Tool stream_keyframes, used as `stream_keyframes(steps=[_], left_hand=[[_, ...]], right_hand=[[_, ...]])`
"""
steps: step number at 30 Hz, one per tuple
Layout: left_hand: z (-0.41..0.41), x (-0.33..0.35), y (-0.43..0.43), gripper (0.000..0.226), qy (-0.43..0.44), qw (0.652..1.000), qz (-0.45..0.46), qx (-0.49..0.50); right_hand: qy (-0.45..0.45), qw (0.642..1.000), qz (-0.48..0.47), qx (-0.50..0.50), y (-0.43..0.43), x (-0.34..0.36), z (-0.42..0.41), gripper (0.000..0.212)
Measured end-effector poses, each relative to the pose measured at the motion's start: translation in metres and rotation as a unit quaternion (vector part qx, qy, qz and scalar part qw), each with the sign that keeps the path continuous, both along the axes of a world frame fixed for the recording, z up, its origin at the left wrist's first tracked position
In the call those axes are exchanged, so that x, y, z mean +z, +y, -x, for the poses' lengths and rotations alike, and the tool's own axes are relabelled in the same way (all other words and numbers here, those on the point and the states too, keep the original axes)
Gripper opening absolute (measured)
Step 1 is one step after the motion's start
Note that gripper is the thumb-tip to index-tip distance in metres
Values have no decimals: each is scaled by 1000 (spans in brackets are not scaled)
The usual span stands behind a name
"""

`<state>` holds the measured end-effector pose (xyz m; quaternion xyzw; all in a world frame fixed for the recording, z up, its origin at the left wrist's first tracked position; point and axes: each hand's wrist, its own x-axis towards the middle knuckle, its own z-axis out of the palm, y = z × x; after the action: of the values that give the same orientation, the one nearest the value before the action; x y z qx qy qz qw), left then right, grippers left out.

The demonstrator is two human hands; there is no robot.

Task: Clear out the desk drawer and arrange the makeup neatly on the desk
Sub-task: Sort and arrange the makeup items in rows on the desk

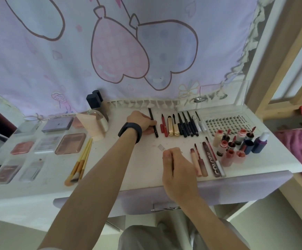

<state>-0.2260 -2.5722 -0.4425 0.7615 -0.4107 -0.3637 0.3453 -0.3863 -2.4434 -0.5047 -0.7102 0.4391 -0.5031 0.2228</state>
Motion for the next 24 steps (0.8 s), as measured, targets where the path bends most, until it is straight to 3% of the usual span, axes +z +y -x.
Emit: stream_keyframes(steps=[16,24], left_hand=[[0,-9,-6,14,7,999,23,-22],[-8,4,24,24,21,999,26,-14]], right_hand=[[-1,1000,5,-8,1,-2,-1,31],[-7,1000,-4,-2,0,-2,0,29]])
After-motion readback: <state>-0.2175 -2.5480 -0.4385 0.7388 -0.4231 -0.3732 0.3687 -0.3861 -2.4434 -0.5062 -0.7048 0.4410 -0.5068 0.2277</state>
